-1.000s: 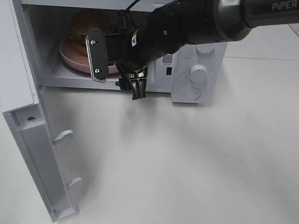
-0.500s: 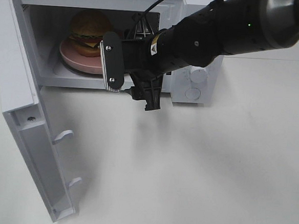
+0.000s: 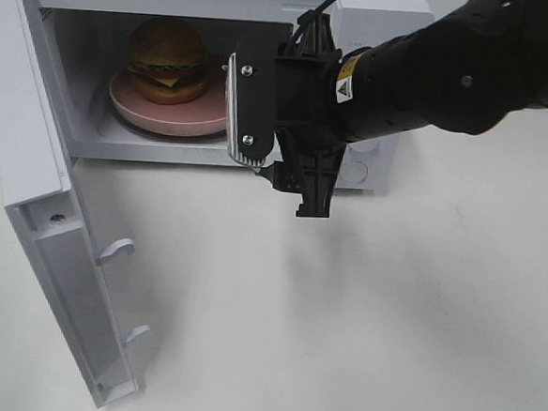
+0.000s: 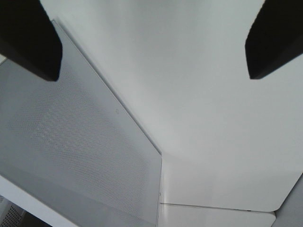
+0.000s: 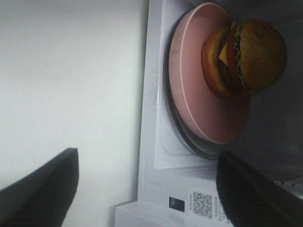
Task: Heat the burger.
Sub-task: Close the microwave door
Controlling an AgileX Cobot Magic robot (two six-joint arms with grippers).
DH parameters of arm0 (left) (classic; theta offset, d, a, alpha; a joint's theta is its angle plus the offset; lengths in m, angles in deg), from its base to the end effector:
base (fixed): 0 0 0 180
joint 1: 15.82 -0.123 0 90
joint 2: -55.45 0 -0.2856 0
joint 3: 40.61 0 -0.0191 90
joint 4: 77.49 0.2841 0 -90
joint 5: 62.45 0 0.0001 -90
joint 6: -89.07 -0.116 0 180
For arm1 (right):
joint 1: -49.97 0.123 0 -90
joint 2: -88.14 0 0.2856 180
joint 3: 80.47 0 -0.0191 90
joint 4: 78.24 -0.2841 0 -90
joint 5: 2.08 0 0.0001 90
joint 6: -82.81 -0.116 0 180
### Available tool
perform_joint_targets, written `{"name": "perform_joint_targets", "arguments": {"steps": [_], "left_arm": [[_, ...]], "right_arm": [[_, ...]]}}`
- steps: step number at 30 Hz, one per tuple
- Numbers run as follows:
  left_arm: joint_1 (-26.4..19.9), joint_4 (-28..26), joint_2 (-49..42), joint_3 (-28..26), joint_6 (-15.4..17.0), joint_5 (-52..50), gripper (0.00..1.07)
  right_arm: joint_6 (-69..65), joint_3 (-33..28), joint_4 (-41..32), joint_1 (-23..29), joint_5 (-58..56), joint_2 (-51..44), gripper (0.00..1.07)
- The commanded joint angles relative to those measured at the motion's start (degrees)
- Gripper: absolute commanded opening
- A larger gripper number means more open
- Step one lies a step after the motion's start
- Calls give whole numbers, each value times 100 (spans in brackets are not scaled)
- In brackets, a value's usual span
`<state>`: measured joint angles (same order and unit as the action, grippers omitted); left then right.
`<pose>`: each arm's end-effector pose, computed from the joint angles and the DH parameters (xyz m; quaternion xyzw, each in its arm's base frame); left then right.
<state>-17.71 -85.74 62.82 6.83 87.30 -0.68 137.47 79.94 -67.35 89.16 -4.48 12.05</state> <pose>0.0415 -0.0133 0.2878 0.0035 0.8485 -0.0550 0.5263 0.3184 0.2584 0.1913 -0.7041 0.5451 -0.1072 0.4423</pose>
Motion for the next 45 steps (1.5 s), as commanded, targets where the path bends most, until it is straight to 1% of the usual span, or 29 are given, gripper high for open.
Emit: {"name": "perform_joint_targets", "arguments": {"steps": [1, 2, 4, 5, 8, 10, 13, 15, 17, 18, 20, 21, 22, 23, 25, 26, 28, 29, 30, 32, 33, 35, 38, 40, 41, 45], "left_arm": [[11, 11, -74, 23, 11, -63, 98], [11, 11, -74, 23, 11, -63, 98], [11, 11, -74, 23, 11, -63, 98], [11, 11, -74, 23, 11, -63, 98], [11, 11, -74, 23, 11, -63, 98], [11, 11, -74, 23, 11, -63, 98], [11, 11, -74, 23, 11, -63, 98], [11, 11, -74, 23, 11, -63, 98], [11, 11, -74, 23, 11, -63, 98], [11, 11, -74, 23, 11, -63, 98], [11, 11, -74, 23, 11, -63, 98], [11, 11, -74, 23, 11, -63, 98], [11, 11, -74, 23, 11, -63, 98], [11, 11, -74, 23, 11, -63, 98], [11, 11, -74, 23, 11, -63, 98], [11, 11, -74, 23, 11, -63, 98], [11, 11, -74, 23, 11, -63, 98], [11, 11, -74, 23, 11, -63, 98], [11, 11, -74, 23, 11, -63, 98], [11, 11, -74, 23, 11, -63, 98], [11, 11, -74, 23, 11, -63, 98], [11, 11, -74, 23, 11, -63, 98], [11, 11, -74, 23, 11, -63, 98], [11, 11, -74, 23, 11, -63, 98], [11, 11, -74, 23, 11, -63, 98], [11, 11, -74, 23, 11, -63, 98]], "right_arm": [[-332, -212, 11, -6, 34, -281, 76], [-487, -372, 11, -6, 17, -453, 76], [-556, -458, 11, -6, 11, -550, 76], [-699, -625, 11, -6, -40, -716, 76], [-796, -710, 11, -6, -86, -819, 76], [-1301, -1003, 11, -6, -286, -1152, 76], [-1455, -1071, 11, -6, -372, -1232, 76], [-2091, -1266, 0, -6, -762, -1524, 76], [-2298, -1312, 0, -6, -871, -1599, 76], [-2773, -1387, 0, -6, -1077, -1759, 76], [-2974, -1409, 0, -6, -1163, -1822, 76], [-3461, -1427, 0, -6, -1409, -1977, 76], [-3461, -1427, 0, -6, -1409, -1977, 76], [-3902, -1427, 0, -6, -1684, -2126, 76], [-4125, -1427, 0, -6, -1793, -2206, 76], [-4521, -1427, 0, -6, -2086, -2378, 76], [-4652, -1427, 0, -6, -2217, -2447, 76], [-4893, -1427, 0, -6, -2561, -2607, 76], [-4893, -1427, 0, -6, -2561, -2607, 76], [-5248, -1427, -6, 6, -3105, -2882, 76], [-5248, -1427, -6, 6, -3105, -2882, 76], [-5466, -1427, -6, 6, -3535, -3157, 76], [-5552, -1427, -6, 6, -3804, -3358, 76], [-5581, -1427, -6, 6, -4160, -3690, 76], [-5581, -1427, -6, 6, -4160, -3690, 76], [-5581, -1427, -6, 6, -4526, -4269, 76]]}}
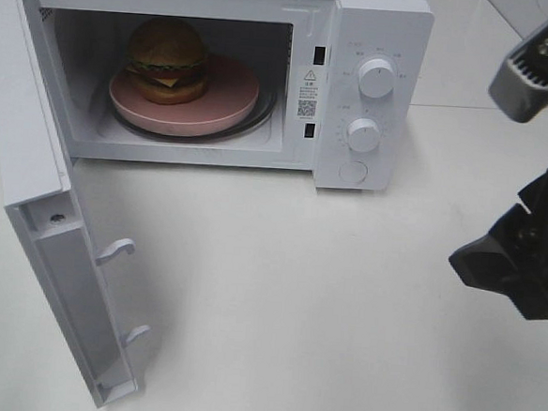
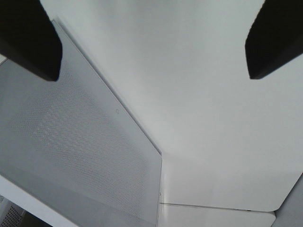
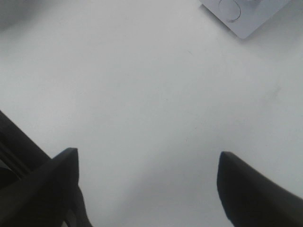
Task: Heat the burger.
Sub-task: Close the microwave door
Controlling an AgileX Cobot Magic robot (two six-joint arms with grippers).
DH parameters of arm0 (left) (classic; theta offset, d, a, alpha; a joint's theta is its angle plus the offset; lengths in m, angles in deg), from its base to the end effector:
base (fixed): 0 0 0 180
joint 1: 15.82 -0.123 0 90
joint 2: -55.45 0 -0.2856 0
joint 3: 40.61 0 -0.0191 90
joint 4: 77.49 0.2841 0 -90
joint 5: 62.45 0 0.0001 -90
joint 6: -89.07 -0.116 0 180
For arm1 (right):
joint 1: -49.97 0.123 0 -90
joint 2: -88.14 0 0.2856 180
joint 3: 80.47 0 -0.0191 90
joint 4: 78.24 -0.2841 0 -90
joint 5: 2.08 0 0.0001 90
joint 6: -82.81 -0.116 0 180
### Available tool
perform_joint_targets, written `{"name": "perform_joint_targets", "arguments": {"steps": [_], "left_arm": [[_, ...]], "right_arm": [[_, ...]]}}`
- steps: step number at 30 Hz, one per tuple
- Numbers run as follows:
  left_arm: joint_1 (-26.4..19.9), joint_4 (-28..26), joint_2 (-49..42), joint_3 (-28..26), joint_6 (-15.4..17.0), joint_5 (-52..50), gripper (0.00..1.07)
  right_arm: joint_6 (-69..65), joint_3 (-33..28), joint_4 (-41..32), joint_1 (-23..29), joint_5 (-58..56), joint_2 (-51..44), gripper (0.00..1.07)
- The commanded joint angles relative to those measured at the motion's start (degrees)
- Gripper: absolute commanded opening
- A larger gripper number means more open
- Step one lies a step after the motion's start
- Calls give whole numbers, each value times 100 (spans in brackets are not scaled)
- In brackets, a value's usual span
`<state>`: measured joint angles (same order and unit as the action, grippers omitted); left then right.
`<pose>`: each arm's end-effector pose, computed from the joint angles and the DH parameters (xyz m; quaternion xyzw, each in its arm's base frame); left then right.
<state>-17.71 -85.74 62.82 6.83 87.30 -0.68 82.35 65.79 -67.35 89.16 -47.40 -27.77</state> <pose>0.0415 -0.0133 0.2878 0.0035 0.8485 -0.0550 0.5263 0.1873 0.1326 0.2687 -0.3528 0.8771 0.0267 0.3249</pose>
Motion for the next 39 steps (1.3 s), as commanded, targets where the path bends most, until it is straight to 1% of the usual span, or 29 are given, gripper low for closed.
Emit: {"name": "perform_joint_targets", "arguments": {"steps": [1, 8, 10, 13, 15, 16, 17, 18, 19, 20, 21, 22, 24, 27, 28, 30, 32, 35, 37, 39], "left_arm": [[11, 11, -74, 23, 11, -63, 98], [11, 11, -74, 23, 11, -63, 98], [11, 11, -74, 23, 11, -63, 98], [11, 11, -74, 23, 11, -63, 98], [11, 11, -74, 23, 11, -63, 98], [11, 11, -74, 23, 11, -63, 98], [11, 11, -74, 23, 11, -63, 98], [11, 11, -74, 23, 11, -63, 98], [11, 11, -74, 23, 11, -63, 98], [11, 11, -74, 23, 11, -63, 98], [11, 11, -74, 23, 11, -63, 98], [11, 11, -74, 23, 11, -63, 98], [11, 11, -74, 23, 11, -63, 98], [11, 11, -74, 23, 11, -63, 98], [11, 11, -74, 23, 11, -63, 98], [11, 11, -74, 23, 11, -63, 98], [11, 11, -74, 23, 11, -63, 98], [11, 11, -74, 23, 11, -63, 98], [11, 11, -74, 23, 11, -63, 98], [11, 11, -74, 23, 11, -63, 98]], "right_arm": [[-80, -11, -6, 6, -304, -395, 76], [-132, -11, 17, 6, -796, -974, 76], [-172, -11, 17, -6, -1146, -1455, 76], [-172, -11, 17, -17, -1209, -1593, 76], [-178, -11, 17, -281, -1455, -1908, 76], [-178, -11, 17, -281, -1455, -1908, 76], [-172, -11, 29, -630, -1558, -2091, 76], [-166, -11, 40, -825, -1570, -2194, 76], [-166, -11, 40, -825, -1570, -2194, 76], [-166, -11, 34, -1169, -1593, -2395, 76], [-166, -11, 34, -1352, -1587, -2504, 76], [-166, -11, 34, -1352, -1587, -2504, 76], [-172, -17, 29, -1925, -1541, -2928, 76], [-178, -23, 17, -2034, -1541, -3037, 76], [-246, -120, -11, -2172, -1495, -3226, 76], [-315, -189, -11, -2217, -1478, -3329, 76], [-481, -596, -11, -2538, -1387, -3713, 76], [-481, -688, -11, -2641, -1341, -3822, 76], [-498, -1014, -86, -2991, -1020, -4280, 76], [-498, -1100, -132, -3037, -951, -4383, 76]]}}
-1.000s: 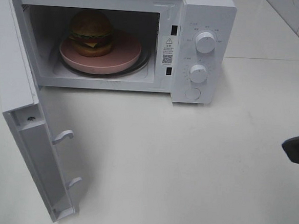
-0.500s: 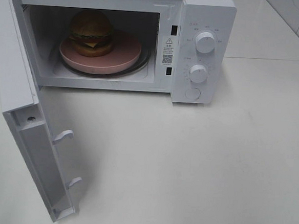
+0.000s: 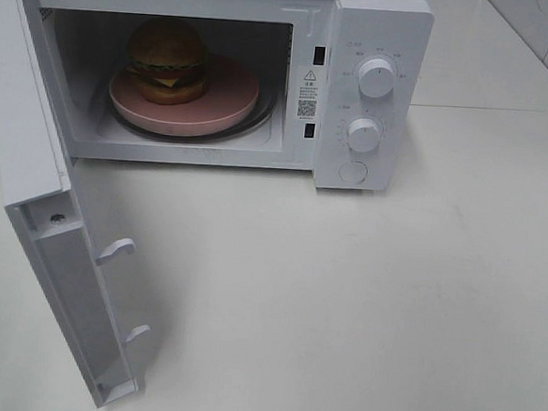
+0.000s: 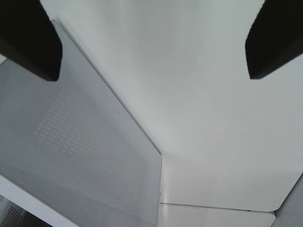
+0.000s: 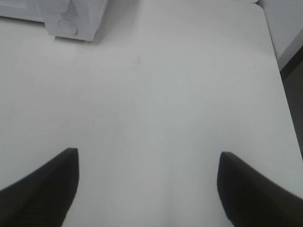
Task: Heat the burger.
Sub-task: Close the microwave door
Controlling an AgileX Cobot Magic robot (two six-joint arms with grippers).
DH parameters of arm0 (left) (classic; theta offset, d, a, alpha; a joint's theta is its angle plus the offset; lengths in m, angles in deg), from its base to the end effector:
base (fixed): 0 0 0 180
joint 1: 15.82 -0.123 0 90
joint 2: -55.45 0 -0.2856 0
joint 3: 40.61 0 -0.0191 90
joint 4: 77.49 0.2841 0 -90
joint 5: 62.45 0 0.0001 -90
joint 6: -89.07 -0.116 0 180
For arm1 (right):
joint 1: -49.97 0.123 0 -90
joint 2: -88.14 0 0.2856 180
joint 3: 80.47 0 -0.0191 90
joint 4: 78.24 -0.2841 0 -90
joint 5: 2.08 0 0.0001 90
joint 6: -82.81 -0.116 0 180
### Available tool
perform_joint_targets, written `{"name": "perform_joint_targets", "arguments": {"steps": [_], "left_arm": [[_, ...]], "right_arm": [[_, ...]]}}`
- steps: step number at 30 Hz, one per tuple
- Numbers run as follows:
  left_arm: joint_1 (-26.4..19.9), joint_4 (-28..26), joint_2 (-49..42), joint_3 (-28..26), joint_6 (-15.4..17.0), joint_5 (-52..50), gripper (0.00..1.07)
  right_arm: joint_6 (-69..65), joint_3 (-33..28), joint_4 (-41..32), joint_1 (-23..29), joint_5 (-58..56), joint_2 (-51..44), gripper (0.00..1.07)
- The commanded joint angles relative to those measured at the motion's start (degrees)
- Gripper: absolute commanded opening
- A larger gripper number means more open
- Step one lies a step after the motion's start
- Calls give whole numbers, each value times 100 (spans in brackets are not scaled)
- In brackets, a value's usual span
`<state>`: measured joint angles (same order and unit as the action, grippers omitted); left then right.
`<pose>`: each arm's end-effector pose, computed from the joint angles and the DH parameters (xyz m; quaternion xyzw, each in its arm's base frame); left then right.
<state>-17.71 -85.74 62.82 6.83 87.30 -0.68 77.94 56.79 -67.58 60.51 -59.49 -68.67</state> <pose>0.0415 -0.0133 0.2878 0.0035 0.8485 -0.0550 0.5263 0.0871 -0.0022 0.3065 -0.0502 0.8750 -0.0284 0.4807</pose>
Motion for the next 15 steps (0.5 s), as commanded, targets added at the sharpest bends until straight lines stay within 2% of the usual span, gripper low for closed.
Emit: {"name": "perform_joint_targets", "arguments": {"steps": [1, 15], "left_arm": [[11, 11, -74, 23, 11, -63, 98], [11, 11, -74, 23, 11, -63, 98]], "right_arm": [[-52, -372, -258, -275, 384, -544, 76], [11, -613, -498, -756, 235, -1730, 76]]}}
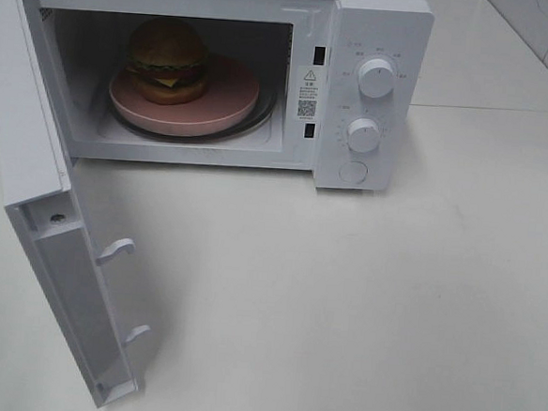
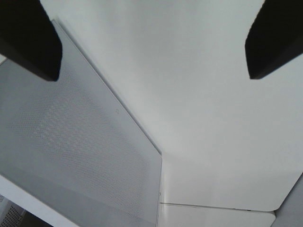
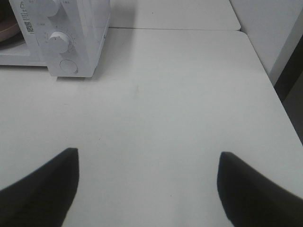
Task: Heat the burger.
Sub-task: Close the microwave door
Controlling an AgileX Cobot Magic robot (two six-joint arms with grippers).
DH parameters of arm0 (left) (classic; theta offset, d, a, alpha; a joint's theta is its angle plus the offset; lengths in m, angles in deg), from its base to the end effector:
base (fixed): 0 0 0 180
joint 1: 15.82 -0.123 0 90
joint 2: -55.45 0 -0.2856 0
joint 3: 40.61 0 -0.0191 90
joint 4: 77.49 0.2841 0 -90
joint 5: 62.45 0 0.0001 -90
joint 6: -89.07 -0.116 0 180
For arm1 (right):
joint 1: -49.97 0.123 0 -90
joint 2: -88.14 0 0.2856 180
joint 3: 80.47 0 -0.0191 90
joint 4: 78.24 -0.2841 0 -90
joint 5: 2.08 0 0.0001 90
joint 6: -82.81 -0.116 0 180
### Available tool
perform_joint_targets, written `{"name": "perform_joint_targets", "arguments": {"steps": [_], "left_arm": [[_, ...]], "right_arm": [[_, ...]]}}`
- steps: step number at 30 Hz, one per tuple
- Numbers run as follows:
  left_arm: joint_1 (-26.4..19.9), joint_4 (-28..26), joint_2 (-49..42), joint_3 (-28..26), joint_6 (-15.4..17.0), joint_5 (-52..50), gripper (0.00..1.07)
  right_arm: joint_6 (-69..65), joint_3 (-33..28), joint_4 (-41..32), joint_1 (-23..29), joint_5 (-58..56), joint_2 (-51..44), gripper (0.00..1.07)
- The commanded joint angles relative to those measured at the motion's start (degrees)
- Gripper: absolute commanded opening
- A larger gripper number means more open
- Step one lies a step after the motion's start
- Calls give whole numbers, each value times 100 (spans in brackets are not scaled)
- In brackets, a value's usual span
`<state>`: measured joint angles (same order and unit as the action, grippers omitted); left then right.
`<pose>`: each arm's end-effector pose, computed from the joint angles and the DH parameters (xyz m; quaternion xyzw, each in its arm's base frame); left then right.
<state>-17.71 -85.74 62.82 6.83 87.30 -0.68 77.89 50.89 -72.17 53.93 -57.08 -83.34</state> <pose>0.0415 -0.0133 0.2878 0.0035 0.8485 -0.0550 0.5263 0.0536 -0.0064 0.2920 0.0059 0.8286 -0.0096 0.5597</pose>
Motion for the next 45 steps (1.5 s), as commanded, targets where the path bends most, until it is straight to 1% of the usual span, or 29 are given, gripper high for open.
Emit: {"name": "perform_joint_targets", "arguments": {"steps": [1, 45], "left_arm": [[11, 11, -74, 23, 11, -63, 98], [11, -6, -74, 23, 11, -63, 98]], "right_arm": [[57, -23, -69, -132, -6, -246, 76], [69, -23, -80, -132, -6, -246, 76]]}}
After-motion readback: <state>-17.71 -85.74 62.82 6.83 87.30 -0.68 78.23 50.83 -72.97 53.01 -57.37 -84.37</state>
